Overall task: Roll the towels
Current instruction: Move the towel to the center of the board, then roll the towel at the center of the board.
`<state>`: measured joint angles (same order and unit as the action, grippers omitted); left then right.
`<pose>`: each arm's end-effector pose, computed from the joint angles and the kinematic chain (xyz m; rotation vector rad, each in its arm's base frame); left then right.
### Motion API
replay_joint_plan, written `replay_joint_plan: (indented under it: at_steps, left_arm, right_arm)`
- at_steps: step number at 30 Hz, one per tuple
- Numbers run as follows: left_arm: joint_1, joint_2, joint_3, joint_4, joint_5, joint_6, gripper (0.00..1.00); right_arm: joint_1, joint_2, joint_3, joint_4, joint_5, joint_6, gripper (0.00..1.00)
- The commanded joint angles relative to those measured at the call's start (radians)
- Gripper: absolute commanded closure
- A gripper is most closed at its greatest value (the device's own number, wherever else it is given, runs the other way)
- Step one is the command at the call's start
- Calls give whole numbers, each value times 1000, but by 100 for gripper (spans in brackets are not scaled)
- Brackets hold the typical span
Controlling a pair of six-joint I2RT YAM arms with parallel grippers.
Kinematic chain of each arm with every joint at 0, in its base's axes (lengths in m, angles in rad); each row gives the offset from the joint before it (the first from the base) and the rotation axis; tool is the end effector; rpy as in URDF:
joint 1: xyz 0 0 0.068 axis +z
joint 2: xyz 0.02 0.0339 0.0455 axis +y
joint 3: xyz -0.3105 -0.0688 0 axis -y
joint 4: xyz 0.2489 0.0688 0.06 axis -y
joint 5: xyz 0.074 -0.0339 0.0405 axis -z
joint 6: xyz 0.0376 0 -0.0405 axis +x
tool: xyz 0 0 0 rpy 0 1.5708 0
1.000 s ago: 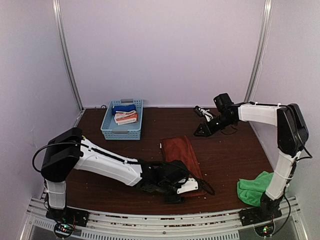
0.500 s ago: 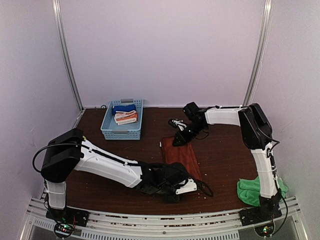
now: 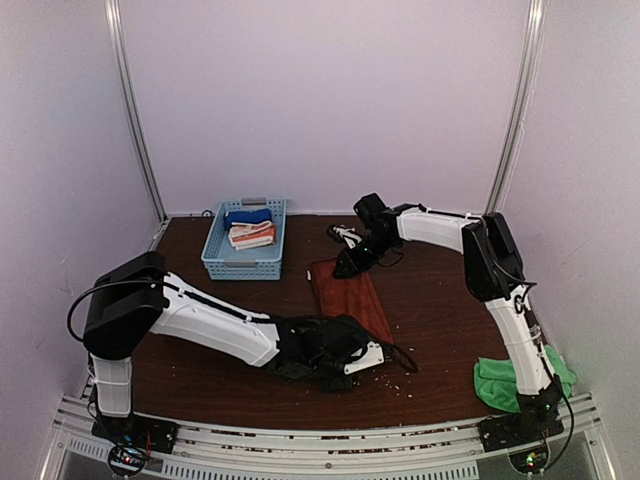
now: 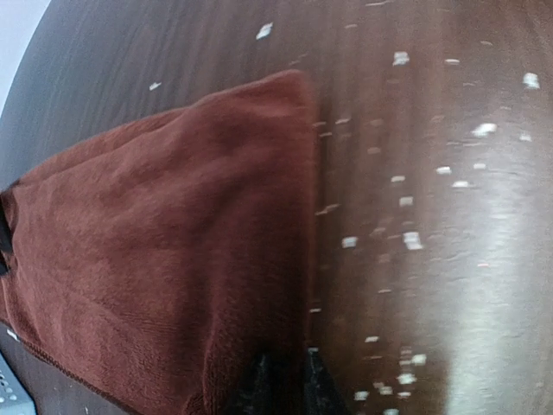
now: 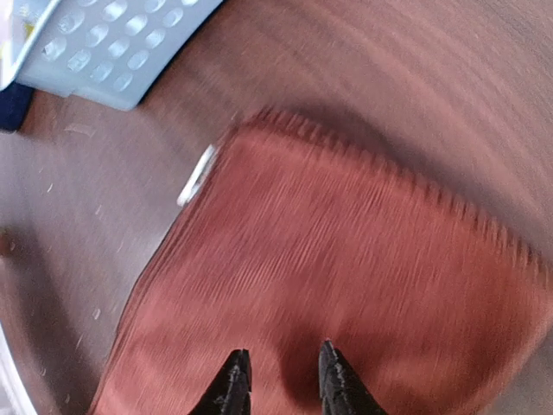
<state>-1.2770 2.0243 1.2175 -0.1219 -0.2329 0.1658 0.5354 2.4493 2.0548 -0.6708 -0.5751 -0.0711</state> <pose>0.1351 -0.4165 0.1658 1.5602 1.9195 -0.1879 0.4738 0.3048 0.1791 -0.9800 2.4573 0.9159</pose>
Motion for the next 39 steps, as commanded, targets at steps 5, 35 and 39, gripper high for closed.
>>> replay_joint_plan:
  at_steps: [5,35,39]
  left_arm:
    - [39,-20,-3,-20,65,-21,73]
    - [95,87,104,-172,225,131,66]
    - [116,88,110,-182,292,114,80]
  right_arm:
    - [-69,-457,-224,-109,-85,-118,65]
    - [-231,-1034,-923,-8,-110,-329,61]
    - [-236,-1096,-859,-110,-107,-303,60]
